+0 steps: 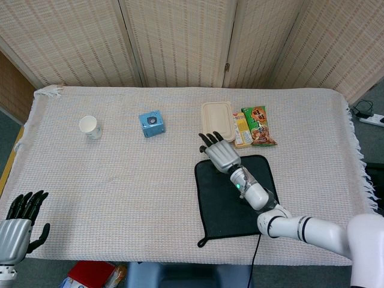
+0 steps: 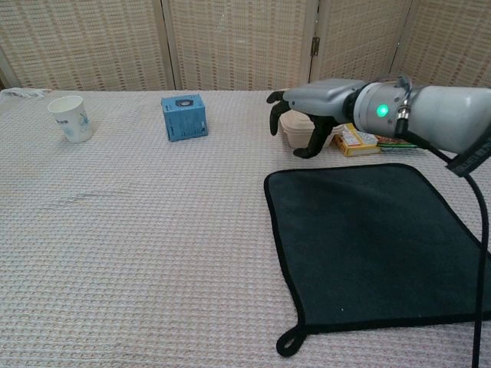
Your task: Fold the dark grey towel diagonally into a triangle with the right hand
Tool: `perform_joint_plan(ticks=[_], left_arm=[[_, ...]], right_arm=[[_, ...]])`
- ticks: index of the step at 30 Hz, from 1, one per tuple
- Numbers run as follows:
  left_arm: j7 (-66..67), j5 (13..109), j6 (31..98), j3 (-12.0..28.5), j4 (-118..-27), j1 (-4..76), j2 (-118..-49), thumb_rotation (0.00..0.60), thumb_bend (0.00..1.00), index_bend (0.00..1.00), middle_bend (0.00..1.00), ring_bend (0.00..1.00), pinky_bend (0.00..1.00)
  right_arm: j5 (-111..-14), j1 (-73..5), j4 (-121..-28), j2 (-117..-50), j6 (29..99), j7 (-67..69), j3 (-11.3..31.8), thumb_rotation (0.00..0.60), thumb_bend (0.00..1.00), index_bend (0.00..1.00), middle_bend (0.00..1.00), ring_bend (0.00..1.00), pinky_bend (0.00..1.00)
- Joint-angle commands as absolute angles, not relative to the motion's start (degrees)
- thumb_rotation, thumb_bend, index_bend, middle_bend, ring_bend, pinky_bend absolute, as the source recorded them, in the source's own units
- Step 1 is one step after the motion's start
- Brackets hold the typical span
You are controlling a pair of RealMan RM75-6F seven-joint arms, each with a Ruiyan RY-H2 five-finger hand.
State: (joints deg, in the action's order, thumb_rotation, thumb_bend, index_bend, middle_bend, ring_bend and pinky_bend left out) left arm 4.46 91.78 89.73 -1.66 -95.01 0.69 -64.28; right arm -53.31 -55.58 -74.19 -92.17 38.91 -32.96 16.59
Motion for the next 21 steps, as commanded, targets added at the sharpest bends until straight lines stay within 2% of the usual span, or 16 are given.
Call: perform_joint_plan(ticks=[1, 10, 17, 21], left_arm=[[4.1, 91.6, 90.6, -1.7, -95.3, 0.1, -63.8, 0.600, 0.54, 0.11, 0.10, 0.00, 0.00], [2.3, 91.8, 92.2, -1.7, -95.9, -1.0, -62.7, 0.600, 0.54, 0.10, 0.10, 0.00, 0.00], [2.0, 91.6, 91.6, -1.6, -96.0, -0.8, -62.6, 0.600, 0.54, 0.09, 0.10, 0.00, 0.00], [1.9, 91.7, 91.4, -1.5, -95.9, -0.7, -62.6, 0.600, 0.54, 0.07, 0.10, 0.00, 0.00]], right_arm=[[-49.8, -60.0, -66.8, -98.3, 36.2, -35.0, 15.9, 0.600, 0.43, 0.34, 0.00, 0.00, 0.00], [-45.5, -64.2, -57.8, -103.6, 33.3, -36.0, 13.0, 0.600, 0.43, 0.35, 0.00, 0.00, 0.00], [-42.3, -65.5, -56.6, -103.7, 33.3, -37.7, 11.0, 0.600, 0.43, 0.37, 0.00, 0.00, 0.00], [-41.3, -65.8, -56.9, -103.3, 33.9, -38.3, 10.1, 0.600, 0.43, 0.42, 0.00, 0.00, 0.00]])
